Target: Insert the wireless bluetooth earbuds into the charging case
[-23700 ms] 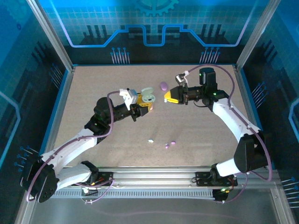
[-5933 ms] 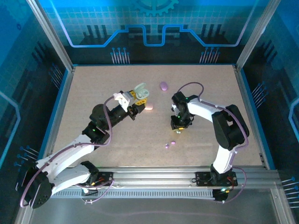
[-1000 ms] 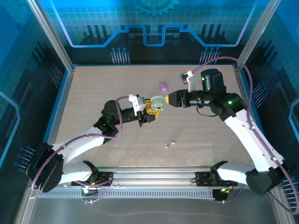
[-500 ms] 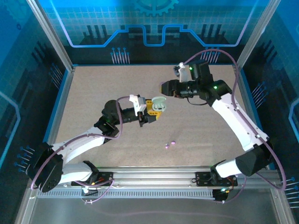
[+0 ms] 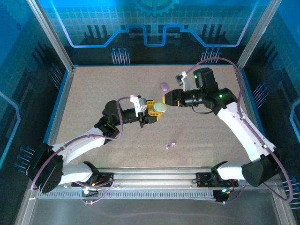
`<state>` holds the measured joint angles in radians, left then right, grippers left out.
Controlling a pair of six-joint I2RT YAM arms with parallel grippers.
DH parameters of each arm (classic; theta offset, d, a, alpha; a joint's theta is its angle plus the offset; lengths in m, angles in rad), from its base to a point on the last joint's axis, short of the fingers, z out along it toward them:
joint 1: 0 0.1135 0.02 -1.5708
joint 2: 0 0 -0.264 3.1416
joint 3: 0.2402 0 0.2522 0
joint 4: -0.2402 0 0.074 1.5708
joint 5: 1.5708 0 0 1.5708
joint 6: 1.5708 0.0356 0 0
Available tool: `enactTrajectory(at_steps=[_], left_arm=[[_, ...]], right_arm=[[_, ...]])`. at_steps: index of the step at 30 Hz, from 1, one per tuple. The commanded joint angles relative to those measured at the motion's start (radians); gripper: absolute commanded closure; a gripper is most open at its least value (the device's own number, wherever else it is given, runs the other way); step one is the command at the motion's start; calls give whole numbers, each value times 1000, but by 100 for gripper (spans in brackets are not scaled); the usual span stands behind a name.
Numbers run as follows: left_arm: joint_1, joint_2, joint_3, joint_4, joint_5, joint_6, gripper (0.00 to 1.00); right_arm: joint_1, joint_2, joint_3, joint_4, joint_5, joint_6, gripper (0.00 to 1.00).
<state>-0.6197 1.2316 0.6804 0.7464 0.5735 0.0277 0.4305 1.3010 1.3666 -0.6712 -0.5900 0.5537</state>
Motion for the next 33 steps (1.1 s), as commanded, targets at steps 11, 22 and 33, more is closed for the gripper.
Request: enactTrajectory(at_steps=[11, 22, 33], left_arm=[[-4, -15, 13, 68, -43, 17, 63], [-4, -17, 11, 60, -58, 23, 63], [-5, -26, 20, -5, -52, 52, 53]], right_arm=[[-23, -8, -182, 284, -429, 160, 44], [-5, -13, -219, 321, -465, 169, 64], [-47, -13, -269, 410, -359, 256, 85]])
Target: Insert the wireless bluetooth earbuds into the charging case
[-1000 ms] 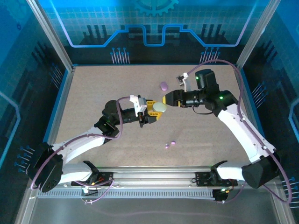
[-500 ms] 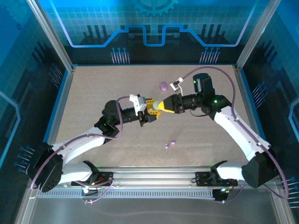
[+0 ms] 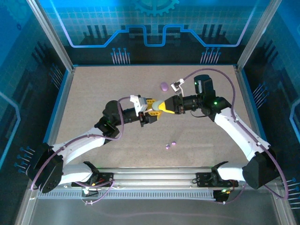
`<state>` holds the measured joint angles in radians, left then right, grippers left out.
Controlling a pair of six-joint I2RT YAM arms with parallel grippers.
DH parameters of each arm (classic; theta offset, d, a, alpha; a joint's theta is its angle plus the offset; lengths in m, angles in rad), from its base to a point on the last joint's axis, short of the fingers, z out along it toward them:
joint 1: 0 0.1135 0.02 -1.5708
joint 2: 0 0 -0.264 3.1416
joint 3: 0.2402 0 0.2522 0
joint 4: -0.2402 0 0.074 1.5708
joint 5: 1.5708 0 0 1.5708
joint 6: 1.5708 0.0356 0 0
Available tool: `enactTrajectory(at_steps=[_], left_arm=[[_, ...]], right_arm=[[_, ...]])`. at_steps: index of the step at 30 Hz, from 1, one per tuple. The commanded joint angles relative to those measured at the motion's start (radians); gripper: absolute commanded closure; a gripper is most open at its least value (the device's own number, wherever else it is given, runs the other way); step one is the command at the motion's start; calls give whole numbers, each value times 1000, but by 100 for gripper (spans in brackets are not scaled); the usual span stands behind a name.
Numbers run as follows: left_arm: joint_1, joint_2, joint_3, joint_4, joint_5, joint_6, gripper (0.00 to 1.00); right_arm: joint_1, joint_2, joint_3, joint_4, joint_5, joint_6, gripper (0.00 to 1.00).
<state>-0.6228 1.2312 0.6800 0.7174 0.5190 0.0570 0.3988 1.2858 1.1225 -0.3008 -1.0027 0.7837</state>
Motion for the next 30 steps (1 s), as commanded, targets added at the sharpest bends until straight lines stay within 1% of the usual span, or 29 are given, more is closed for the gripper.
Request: enactTrajectory(at_steps=[1, 4, 6, 7, 9, 11, 12, 16, 19, 21, 23, 25, 30], left_arm=[[-1, -27, 21, 18, -1, 27, 49], [-2, -26, 26, -16, -11, 42, 42], [-2, -23, 31, -36, -20, 43, 34], [-1, -20, 34, -47, -19, 43, 33], [-2, -18, 38, -66, -22, 47, 31], [-2, -18, 34, -70, -37, 48, 27], [-1, -19, 31, -69, -41, 51, 27], [-1, -38, 27, -76, -75, 56, 25], [-2, -59, 25, -91, -130, 49, 25], [-1, -75, 29, -116, -167, 45, 25], [-2, -91, 41, -157, -202, 42, 24], [-1, -102, 55, -199, -231, 34, 24], [-1, -115, 80, -274, -264, 12, 24]], right_arm=[[-19, -3, -32, 53, 56, 34, 85], [-34, -19, -44, 69, 78, 42, 86], [-47, -30, -51, 69, 93, 42, 85], [-56, -34, -57, 66, 101, 43, 86], [-82, -41, -72, 61, 117, 41, 86], [-120, -46, -91, 42, 146, 28, 85], [-142, -47, -103, 29, 162, 14, 85], [-264, -27, -182, -60, 286, -59, 85], [-372, 44, -277, -54, 334, -57, 85], [-408, 107, -314, -18, 344, -81, 85], [-420, 174, -330, 21, 355, -102, 85], [-421, 250, -327, 71, 334, -110, 85], [-410, 420, -278, 157, 309, -91, 84]])
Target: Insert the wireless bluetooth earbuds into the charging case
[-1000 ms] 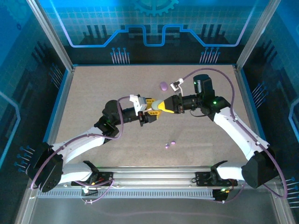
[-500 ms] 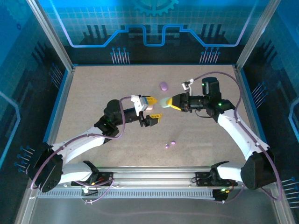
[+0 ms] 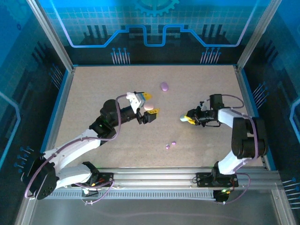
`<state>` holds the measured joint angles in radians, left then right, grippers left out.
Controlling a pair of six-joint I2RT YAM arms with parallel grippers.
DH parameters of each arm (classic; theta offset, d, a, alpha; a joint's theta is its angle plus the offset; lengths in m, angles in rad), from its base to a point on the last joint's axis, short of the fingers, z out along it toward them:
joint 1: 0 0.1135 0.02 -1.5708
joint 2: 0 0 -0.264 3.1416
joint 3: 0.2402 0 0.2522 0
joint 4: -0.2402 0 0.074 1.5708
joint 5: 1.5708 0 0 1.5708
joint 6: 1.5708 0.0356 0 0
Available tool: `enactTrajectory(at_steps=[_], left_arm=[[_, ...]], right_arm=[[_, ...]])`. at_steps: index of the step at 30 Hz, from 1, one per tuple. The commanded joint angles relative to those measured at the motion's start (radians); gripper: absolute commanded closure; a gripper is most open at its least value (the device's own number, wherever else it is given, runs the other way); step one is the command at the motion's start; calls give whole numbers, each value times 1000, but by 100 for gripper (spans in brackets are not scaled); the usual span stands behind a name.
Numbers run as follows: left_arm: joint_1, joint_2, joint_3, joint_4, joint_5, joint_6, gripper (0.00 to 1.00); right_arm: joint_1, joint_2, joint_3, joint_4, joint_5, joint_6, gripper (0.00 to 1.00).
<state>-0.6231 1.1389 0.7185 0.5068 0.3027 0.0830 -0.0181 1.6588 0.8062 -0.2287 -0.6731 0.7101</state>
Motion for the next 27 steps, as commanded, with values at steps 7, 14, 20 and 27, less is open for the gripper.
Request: enactTrajectory(at_steps=[7, 14, 20, 27], left_arm=[[1, -35, 58, -124, -64, -15, 23], [1, -32, 58, -125, -64, -4, 22], [2, -35, 56, -127, -68, 1, 22], [2, -46, 56, -146, -124, -6, 21]], right_arm=[[28, 136, 114, 32, 63, -52, 78], [32, 113, 126, -63, 141, -88, 57], [33, 58, 146, -144, 207, -113, 49], [112, -11, 263, -290, 402, -176, 42]])
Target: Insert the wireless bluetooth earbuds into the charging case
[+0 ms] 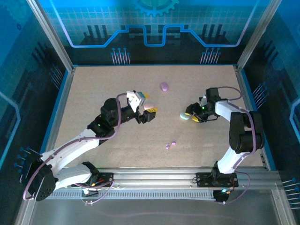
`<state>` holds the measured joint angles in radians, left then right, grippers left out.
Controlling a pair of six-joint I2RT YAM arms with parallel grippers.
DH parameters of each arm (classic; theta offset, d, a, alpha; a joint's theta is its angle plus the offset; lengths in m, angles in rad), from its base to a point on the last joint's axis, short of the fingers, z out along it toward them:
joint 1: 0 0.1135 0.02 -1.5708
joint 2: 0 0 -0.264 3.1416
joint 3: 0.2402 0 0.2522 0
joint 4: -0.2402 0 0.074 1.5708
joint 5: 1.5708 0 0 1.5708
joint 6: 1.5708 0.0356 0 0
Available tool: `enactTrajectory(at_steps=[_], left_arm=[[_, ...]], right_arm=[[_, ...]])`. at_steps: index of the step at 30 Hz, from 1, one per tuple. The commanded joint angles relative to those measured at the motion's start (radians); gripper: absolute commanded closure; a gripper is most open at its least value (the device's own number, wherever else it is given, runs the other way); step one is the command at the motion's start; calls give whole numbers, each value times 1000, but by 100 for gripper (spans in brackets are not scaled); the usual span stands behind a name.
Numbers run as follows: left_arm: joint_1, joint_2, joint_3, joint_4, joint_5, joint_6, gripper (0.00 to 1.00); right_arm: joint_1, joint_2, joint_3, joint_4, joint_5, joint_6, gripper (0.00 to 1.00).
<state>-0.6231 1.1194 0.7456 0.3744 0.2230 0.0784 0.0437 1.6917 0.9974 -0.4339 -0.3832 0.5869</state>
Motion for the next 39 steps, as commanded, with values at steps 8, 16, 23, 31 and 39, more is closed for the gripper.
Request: enactTrajectory(at_steps=[8, 16, 23, 31, 39], left_arm=[[9, -23, 85, -149, -131, -76, 21], [71, -20, 145, -312, -145, -188, 20], [110, -28, 143, -344, -131, -224, 20], [121, -42, 134, -362, -131, -219, 19], [131, -46, 134, -366, -123, -222, 19]], right_arm=[[232, 175, 461, -190, 302, -202, 44], [309, 508, 899, -317, 398, -304, 40], [323, 771, 1207, -414, 407, -347, 36], [327, 960, 1478, -473, 460, -387, 30], [332, 1029, 1555, -445, 455, -427, 38]])
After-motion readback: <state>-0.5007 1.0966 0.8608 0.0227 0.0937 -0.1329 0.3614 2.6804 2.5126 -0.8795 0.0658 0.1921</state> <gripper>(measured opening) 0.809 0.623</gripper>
